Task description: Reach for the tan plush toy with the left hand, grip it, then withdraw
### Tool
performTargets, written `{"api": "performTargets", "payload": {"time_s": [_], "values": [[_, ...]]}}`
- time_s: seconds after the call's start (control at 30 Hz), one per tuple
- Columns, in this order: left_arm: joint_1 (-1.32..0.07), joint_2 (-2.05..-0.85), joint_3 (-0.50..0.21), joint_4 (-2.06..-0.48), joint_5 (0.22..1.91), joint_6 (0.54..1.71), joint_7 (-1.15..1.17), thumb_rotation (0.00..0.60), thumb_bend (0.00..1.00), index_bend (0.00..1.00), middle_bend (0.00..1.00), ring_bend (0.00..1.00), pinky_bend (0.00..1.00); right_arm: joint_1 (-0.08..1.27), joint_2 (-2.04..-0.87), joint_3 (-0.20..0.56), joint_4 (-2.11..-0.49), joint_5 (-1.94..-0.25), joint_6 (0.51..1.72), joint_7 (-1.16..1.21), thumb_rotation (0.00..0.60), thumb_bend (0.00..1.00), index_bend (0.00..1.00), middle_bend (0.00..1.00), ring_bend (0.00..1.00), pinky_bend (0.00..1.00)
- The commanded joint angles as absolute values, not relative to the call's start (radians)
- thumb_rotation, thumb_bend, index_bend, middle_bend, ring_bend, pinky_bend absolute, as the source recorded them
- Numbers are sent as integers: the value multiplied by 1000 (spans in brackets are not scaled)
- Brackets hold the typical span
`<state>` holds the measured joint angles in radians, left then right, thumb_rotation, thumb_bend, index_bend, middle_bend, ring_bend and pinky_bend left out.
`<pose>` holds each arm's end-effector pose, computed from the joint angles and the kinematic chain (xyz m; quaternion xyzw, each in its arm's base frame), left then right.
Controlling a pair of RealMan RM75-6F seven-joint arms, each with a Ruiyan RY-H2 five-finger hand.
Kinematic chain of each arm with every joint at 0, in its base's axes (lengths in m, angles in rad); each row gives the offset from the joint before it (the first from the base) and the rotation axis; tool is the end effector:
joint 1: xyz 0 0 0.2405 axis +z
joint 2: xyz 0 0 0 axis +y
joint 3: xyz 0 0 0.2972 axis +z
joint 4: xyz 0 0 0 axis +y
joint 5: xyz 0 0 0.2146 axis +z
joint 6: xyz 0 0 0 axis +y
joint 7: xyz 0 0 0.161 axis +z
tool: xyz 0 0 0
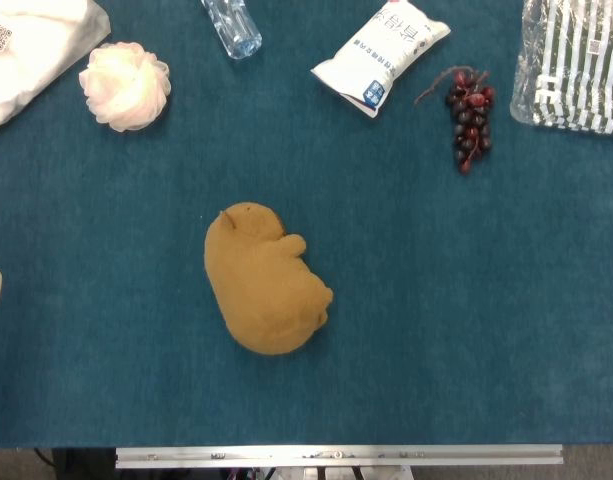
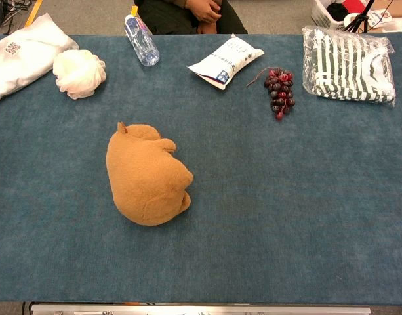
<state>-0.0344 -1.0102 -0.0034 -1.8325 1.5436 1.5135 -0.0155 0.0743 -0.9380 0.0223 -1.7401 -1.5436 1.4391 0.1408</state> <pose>-0.3158 0.1724 0.1864 -0.5764 -0.4355 -0.4131 0.5545 -0.3336 -0.1900 0.2103 0.5996 -0.4293 0.3955 0.5475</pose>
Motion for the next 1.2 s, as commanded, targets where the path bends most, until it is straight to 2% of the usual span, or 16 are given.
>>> {"api": "performTargets", "payload": {"time_s": [0.03,0.3,0.63,1.0,1.07,1.2], "values": [[-35,-1010,-2,-1832,1544,1511,-14,600,355,195,245,168,208,75,-938,24,-1739,-1543,1439,141,600,208,211,349,158,235],[-44,-995,14,-1816,1568,1489,-38,600,356,215,245,174,212,78,-941,34,-1735,-1543,1449,143,600,208,211,349,158,235],[-119,-919,73,-1788,1653,1342,-184,600,355,275,252,186,218,82,-941,66,-1750,-1508,1467,132,600,209,212,349,158,247],[-228,-960,90,-1753,1803,1274,-247,600,356,266,250,166,191,95,-936,76,-1758,-1486,1442,131,600,208,211,349,158,247],[-250,-966,89,-1754,1817,1261,-263,600,340,263,245,165,189,96,-936,76,-1758,-1483,1439,130,600,208,211,349,158,247],[-304,-989,87,-1761,1831,1220,-328,600,236,248,230,161,171,96,-937,75,-1756,-1473,1430,130,600,209,211,349,158,247]]}}
